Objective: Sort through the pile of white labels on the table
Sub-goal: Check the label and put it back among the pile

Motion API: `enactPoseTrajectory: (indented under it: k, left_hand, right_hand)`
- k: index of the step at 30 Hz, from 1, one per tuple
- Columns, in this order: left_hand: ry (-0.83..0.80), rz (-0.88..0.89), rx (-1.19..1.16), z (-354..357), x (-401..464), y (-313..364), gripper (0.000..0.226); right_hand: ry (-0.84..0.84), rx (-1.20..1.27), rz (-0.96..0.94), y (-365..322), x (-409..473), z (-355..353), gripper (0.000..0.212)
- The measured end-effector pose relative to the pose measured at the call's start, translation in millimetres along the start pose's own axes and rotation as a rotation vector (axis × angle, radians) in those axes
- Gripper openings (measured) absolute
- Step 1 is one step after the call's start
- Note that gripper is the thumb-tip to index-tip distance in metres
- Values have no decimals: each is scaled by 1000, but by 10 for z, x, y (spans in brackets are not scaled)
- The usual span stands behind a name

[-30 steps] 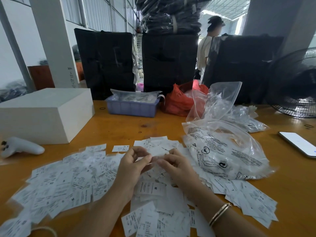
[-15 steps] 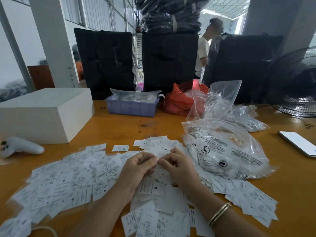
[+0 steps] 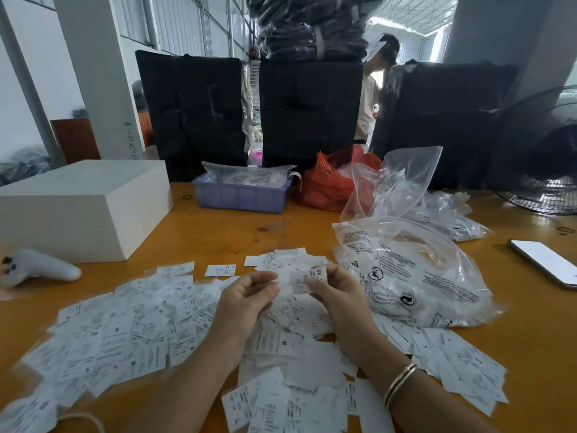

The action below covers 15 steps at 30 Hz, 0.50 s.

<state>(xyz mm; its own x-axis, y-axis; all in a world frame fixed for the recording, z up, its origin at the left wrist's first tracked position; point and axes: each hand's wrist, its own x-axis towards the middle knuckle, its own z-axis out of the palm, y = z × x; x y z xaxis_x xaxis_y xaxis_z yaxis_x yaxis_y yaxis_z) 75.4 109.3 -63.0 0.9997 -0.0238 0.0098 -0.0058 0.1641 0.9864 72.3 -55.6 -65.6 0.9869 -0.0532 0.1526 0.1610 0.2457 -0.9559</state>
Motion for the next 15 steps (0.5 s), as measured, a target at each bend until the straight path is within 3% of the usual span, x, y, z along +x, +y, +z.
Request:
enactPoseTrajectory:
  k: [6, 10, 15]
  left_hand:
    - [-2, 9, -28, -7, -2, 10, 14]
    - [-26, 9, -42, 10, -17, 12, 15]
    - [-30, 34, -72, 18, -8, 16, 20]
  right_hand:
    - [-43, 301, 67, -43, 20, -22, 14]
    - [-63, 158, 48, -25, 8, -19, 18]
    - [-102, -22, 16, 21, -16, 41, 47]
